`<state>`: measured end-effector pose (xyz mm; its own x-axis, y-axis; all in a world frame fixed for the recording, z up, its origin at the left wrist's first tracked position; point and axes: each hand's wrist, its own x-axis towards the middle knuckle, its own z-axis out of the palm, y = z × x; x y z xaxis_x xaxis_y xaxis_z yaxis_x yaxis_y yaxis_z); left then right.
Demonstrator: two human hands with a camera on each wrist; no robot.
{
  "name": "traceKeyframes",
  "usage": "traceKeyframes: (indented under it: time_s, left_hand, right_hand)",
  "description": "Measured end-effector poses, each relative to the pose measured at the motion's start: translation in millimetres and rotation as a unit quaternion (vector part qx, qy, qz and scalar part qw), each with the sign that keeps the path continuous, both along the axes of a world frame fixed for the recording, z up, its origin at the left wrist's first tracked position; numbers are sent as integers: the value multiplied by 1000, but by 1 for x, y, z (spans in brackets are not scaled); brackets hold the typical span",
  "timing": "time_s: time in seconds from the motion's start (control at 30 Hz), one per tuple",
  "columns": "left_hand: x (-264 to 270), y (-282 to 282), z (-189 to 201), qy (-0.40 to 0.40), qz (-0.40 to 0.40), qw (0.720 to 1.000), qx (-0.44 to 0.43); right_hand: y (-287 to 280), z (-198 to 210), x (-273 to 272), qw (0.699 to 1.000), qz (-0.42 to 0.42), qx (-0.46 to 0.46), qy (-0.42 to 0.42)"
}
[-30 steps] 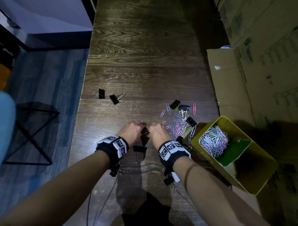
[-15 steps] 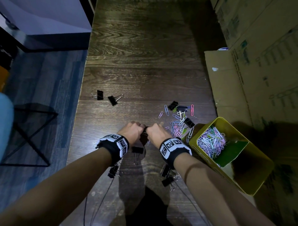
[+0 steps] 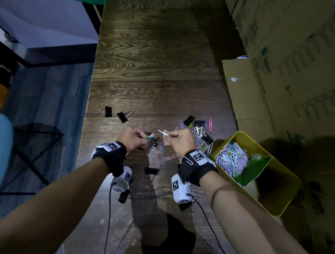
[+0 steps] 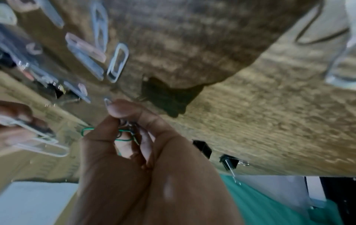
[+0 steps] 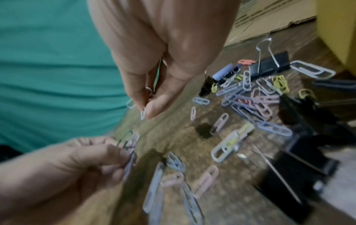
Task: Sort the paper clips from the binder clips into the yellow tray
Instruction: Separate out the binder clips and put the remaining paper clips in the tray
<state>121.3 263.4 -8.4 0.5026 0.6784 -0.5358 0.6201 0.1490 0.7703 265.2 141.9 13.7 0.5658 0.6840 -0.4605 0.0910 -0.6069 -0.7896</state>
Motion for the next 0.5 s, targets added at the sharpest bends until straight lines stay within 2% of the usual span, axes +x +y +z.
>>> traceKeyframes:
  time_s: [0.1, 0.3, 0.4, 0.5]
  left_hand:
    - [20, -2, 25, -92, 45, 993, -50]
    - [96, -43, 89, -226, -20, 968, -111]
    - [135, -80, 106, -229, -87, 960, -133]
    - [163, -120, 106, -182, -159, 962, -126]
  right_hand:
    - [-13, 27, 16, 995, -62, 67, 38]
    - [-74, 88, 65, 961, -198, 186, 54]
    - [-111, 98, 89, 955, -244, 170, 15]
    - [-141, 93, 104, 955, -270, 107, -54]
